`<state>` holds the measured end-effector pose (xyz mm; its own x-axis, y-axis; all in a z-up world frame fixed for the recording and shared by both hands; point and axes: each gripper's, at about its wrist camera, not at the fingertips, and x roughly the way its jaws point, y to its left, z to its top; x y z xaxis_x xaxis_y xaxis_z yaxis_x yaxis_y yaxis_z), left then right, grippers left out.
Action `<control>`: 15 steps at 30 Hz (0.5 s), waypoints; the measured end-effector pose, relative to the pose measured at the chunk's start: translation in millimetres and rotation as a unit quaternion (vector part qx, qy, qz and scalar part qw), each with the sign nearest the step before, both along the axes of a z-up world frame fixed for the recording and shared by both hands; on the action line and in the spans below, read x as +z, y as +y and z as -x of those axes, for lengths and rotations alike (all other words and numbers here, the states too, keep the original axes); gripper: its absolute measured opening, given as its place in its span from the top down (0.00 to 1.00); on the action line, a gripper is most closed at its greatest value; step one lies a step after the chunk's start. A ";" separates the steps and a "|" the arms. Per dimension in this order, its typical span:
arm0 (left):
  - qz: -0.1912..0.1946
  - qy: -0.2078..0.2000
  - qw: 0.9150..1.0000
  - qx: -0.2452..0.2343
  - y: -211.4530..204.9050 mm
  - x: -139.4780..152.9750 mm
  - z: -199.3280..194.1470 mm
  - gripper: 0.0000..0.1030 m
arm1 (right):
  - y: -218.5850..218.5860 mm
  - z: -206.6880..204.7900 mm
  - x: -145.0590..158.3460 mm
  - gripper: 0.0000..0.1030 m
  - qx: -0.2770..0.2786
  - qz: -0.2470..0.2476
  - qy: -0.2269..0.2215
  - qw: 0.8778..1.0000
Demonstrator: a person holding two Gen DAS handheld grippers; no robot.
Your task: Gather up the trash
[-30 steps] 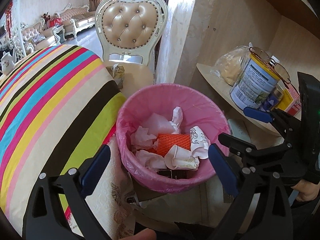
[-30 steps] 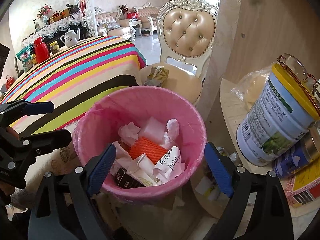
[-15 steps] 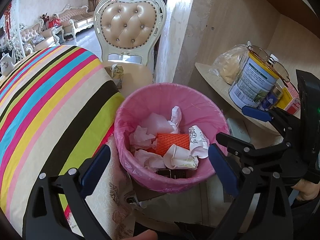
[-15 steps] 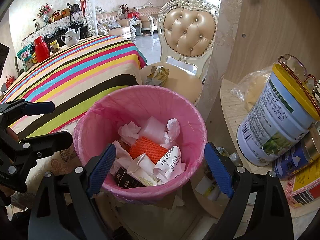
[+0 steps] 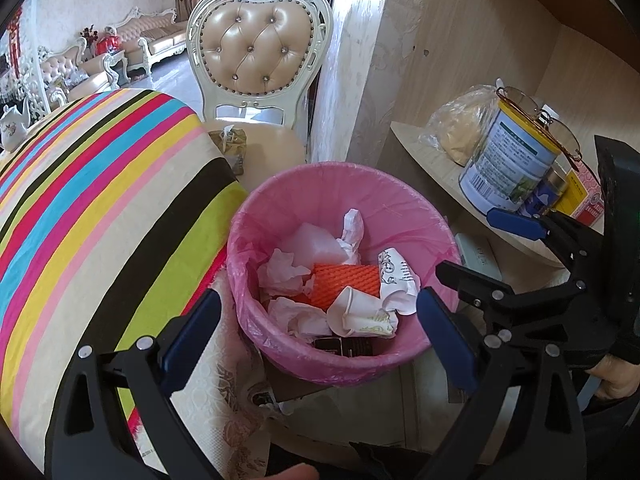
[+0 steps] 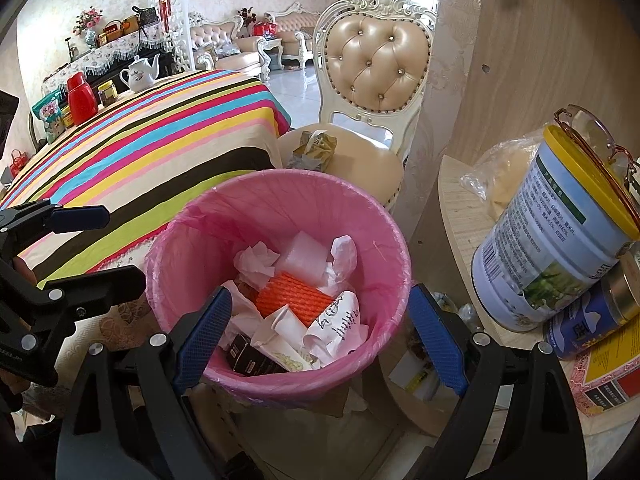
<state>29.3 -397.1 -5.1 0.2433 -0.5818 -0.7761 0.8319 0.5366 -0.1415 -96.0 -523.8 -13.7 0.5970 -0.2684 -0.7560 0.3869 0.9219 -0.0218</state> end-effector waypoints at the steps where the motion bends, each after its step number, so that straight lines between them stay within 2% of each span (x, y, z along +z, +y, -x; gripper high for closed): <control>1: 0.000 0.000 1.000 0.000 0.2 -0.2 -0.3 0.08 | 0.1 0.2 -0.1 0.19 0.000 0.000 0.000 1.000; 15: 0.000 0.000 1.000 -0.001 1.6 -0.5 -1.4 0.08 | -1.4 0.4 -1.5 0.19 -0.001 0.000 0.001 1.000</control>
<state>30.6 -395.5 -5.6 0.2416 -0.5821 -0.7764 0.8325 0.5354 -0.1423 -96.4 -525.2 -15.1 0.5941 -0.2701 -0.7576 0.3892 0.9209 -0.0231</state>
